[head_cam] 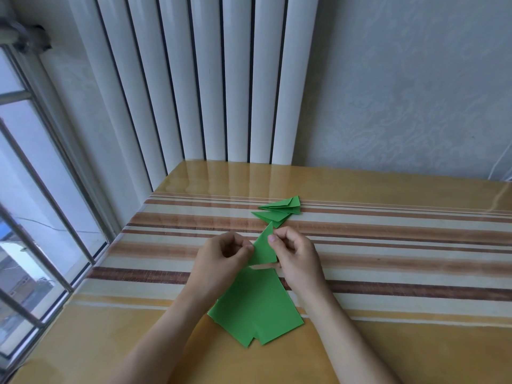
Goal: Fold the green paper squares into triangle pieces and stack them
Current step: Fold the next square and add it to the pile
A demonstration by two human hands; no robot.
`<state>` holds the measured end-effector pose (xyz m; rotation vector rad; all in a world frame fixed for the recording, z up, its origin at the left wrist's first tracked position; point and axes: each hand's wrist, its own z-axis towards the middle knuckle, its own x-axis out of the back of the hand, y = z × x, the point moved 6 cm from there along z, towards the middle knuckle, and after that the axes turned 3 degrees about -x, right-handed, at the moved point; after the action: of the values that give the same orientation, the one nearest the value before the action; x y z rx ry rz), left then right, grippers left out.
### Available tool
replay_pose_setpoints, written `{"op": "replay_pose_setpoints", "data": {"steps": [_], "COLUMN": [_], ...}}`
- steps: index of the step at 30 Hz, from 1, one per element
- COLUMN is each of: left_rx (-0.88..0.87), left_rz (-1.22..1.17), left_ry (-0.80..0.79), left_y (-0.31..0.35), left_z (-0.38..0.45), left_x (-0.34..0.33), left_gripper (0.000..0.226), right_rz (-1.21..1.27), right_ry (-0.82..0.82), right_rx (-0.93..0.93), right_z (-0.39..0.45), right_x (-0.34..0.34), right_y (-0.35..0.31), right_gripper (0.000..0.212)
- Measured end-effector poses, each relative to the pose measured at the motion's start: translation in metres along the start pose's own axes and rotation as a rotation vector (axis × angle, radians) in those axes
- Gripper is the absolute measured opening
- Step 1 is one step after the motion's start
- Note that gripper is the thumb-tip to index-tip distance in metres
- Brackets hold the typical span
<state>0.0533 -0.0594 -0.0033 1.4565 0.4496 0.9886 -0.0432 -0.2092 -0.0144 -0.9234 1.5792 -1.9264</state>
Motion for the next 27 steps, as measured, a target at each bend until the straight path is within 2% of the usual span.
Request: {"op": "replay_pose_setpoints", "data": {"steps": [5,7,14,22,27], "left_rx": [-0.075,-0.104,-0.123,-0.068,-0.045], "left_rz": [-0.064,-0.052,-0.078,-0.171,-0.208], "left_ry": [0.040,0.051,0.080,0.262,0.224], "left_y": [0.008,0.010,0.012,0.013,0.012], "left_z": [0.000,0.000,-0.001,-0.005,-0.004], "left_x": [0.003,0.005,0.008,0.021,0.016], "left_gripper": [0.010,0.013,0.014,0.013,0.011], "right_rz": [-0.169,-0.198,-0.183,-0.209,-0.221], "right_ry": [-0.202,-0.232,-0.180,-0.236,-0.202], "right_rx": [0.107,0.131,0.136,0.095,0.093], "right_z": [-0.010,-0.013,-0.013,-0.013,-0.010], "right_x": [-0.016,-0.020,-0.017,-0.018,-0.014], "right_y": [-0.015,-0.018,-0.018,-0.017,-0.014], "right_gripper": [0.018,0.018,0.017,0.018,0.015]}}
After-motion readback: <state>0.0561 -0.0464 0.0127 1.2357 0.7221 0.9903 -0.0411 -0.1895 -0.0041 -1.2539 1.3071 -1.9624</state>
